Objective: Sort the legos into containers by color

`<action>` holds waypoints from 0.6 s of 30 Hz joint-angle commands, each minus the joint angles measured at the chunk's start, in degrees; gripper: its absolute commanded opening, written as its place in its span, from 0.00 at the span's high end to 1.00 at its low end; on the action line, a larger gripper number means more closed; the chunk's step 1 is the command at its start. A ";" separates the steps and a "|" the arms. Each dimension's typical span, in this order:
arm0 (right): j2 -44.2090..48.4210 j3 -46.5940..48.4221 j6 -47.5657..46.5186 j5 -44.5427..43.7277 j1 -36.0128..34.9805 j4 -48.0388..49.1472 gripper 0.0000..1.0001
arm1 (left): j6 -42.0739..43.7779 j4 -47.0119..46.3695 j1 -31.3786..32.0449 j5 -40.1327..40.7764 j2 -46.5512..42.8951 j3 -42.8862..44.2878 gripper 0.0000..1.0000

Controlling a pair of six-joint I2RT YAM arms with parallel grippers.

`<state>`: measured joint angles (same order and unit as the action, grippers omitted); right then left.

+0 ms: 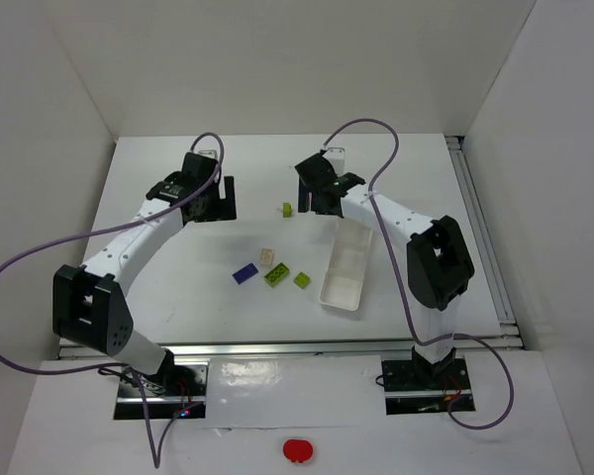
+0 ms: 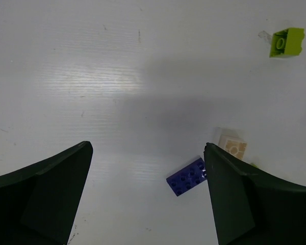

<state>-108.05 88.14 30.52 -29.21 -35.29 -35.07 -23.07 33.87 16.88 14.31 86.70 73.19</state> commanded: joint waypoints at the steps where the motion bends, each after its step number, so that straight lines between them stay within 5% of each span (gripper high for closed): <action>1: 0.03 0.54 -1.52 1.79 -0.40 6.07 0.01 | -2.06 -2.13 -0.80 -6.38 -1.61 1.35 0.00; 10: -2.96 3.53 -6.87 6.69 -3.20 10.19 0.02 | -7.16 -8.47 -3.61 -7.79 -8.74 -3.84 0.01; 18: -10.50 10.02 -7.41 11.19 -3.74 14.68 0.06 | -4.88 -1.26 -4.67 -9.55 -5.40 0.20 0.01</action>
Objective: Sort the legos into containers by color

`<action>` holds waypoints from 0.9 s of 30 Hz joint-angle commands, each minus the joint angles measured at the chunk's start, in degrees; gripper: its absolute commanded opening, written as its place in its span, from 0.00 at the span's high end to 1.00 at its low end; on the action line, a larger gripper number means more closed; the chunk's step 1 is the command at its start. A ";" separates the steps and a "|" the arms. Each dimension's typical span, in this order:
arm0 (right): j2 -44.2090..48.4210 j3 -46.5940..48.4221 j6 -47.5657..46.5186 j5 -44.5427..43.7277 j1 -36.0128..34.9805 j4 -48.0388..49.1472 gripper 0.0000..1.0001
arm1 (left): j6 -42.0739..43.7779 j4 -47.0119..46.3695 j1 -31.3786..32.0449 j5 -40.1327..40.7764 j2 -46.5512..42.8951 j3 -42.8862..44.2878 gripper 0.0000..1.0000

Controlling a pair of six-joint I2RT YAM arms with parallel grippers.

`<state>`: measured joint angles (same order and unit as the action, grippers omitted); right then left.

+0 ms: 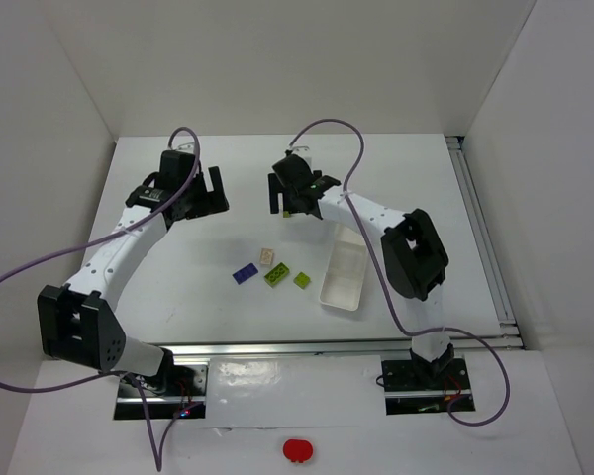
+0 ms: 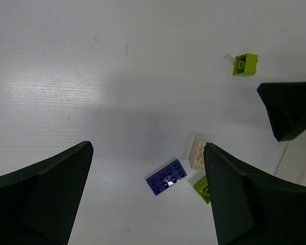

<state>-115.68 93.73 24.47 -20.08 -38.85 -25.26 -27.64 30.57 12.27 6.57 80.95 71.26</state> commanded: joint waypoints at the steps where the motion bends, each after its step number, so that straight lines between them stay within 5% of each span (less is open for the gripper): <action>1: -4.02 5.48 -1.35 2.67 -0.17 5.39 0.06 | -0.31 2.04 -0.06 -1.82 0.35 1.60 0.01; 15: -20.46 21.32 1.72 -3.30 0.44 -0.14 0.26 | 0.22 2.57 -1.73 -2.96 -0.35 1.07 0.02; 19: -20.46 19.31 2.86 -3.83 0.44 0.02 0.38 | 0.22 2.57 -1.73 -2.96 -0.35 1.07 0.02; 21: -19.86 18.60 2.87 -3.83 0.44 0.03 0.51 | 0.22 2.57 -1.73 -2.96 0.18 1.07 0.02; 27: -19.23 18.06 3.48 -3.83 0.44 -0.58 0.64 | 0.22 2.57 -1.73 -2.96 0.18 1.07 0.02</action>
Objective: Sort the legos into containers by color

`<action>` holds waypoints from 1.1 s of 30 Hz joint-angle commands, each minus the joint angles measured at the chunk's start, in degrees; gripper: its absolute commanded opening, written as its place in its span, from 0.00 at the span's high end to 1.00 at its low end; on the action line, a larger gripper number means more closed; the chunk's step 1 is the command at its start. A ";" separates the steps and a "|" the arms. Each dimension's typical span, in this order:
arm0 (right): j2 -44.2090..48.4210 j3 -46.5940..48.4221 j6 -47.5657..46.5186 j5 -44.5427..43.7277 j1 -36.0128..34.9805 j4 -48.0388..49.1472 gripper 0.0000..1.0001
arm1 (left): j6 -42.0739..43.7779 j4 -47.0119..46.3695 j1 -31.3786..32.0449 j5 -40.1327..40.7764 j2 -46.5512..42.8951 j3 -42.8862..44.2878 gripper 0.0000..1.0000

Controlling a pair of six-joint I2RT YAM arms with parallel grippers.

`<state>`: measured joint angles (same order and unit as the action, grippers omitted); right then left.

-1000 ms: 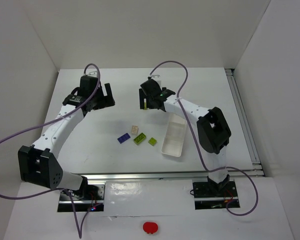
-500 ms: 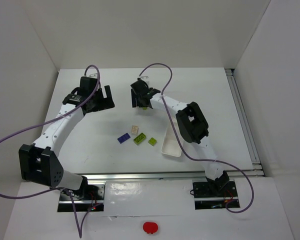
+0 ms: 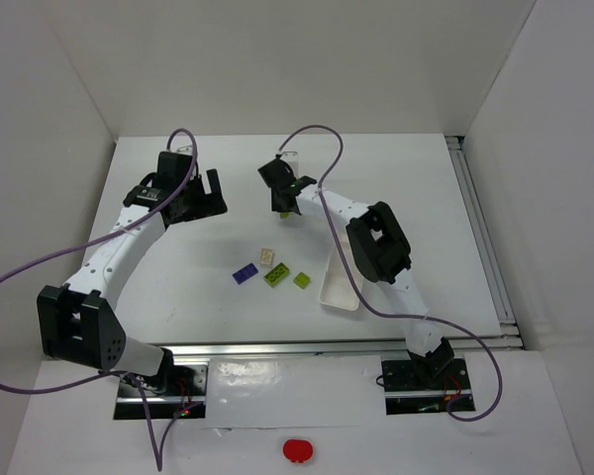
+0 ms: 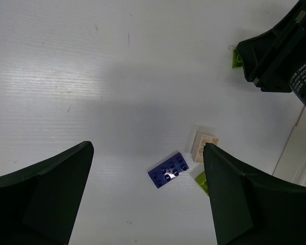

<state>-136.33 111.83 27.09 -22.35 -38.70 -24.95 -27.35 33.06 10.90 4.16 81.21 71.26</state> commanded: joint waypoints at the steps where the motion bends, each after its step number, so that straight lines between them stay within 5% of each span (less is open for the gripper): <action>1: 2.12 -0.03 1.38 -1.56 0.29 -0.89 0.71 | -0.07 0.08 -0.35 -0.56 -0.09 1.07 0.02; 6: 10.63 -5.73 1.38 -1.56 0.29 0.50 0.80 | -0.07 0.08 -0.35 -0.56 -0.09 1.07 0.02; 17: 40.06 -32.27 3.31 -3.14 8.27 4.65 0.79 | 2.92 -0.45 0.27 -6.98 1.22 1.59 0.00; 27: 43.87 -42.31 8.24 -5.34 11.89 2.89 0.78 | 2.92 -0.45 1.85 -8.65 4.21 2.65 0.00; 33: 43.26 -42.92 8.77 -5.34 11.89 2.89 0.47 | 2.92 0.08 2.38 -8.03 4.75 3.88 0.00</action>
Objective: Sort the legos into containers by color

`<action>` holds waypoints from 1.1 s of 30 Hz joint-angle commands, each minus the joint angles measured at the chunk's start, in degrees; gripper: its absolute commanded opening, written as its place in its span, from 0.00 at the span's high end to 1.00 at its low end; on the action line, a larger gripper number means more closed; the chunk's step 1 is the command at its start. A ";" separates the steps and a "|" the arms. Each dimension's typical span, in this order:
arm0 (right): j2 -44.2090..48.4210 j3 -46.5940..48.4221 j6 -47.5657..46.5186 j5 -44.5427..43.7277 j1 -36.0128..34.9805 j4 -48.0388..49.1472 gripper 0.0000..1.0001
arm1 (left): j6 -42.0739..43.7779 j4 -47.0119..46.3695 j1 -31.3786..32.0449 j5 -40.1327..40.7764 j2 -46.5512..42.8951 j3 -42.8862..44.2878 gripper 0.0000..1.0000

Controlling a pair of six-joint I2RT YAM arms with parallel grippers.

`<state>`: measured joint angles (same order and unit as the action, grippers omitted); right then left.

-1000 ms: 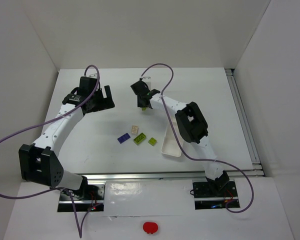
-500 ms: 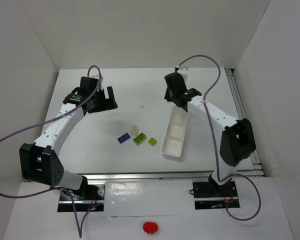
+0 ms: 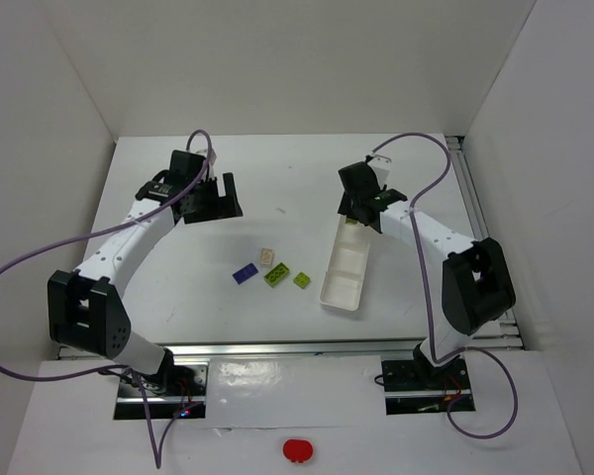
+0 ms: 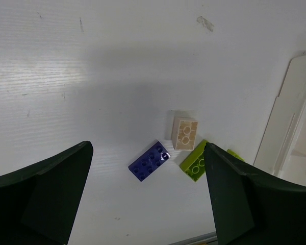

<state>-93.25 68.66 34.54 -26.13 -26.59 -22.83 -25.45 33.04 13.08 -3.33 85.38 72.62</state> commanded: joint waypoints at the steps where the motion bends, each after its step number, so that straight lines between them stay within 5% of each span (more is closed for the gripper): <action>1: 0.18 0.76 1.31 -1.56 -0.22 0.77 0.42 | 1.02 0.10 0.19 -0.53 0.57 2.53 0.00; 9: 2.64 4.29 -2.72 -2.08 -6.80 0.76 0.40 | 0.40 1.15 0.19 2.97 0.05 3.58 0.00; 13: 1.16 5.43 -7.81 4.57 -14.09 2.00 0.40 | -1.61 2.38 0.19 8.06 -0.56 4.20 0.00; 22: -7.55 7.80 -13.71 10.57 -25.96 -3.18 0.21 | -4.25 3.70 -0.34 15.20 -3.11 3.58 0.00; 33: -8.70 0.51 -18.10 11.54 -26.58 -4.68 0.08 | -4.78 3.70 -0.86 13.62 -1.98 3.05 0.00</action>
<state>-103.09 70.78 19.18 -14.33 -53.36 -26.87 -28.99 36.51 12.53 10.44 84.01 75.00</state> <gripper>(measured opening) 0.908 0.995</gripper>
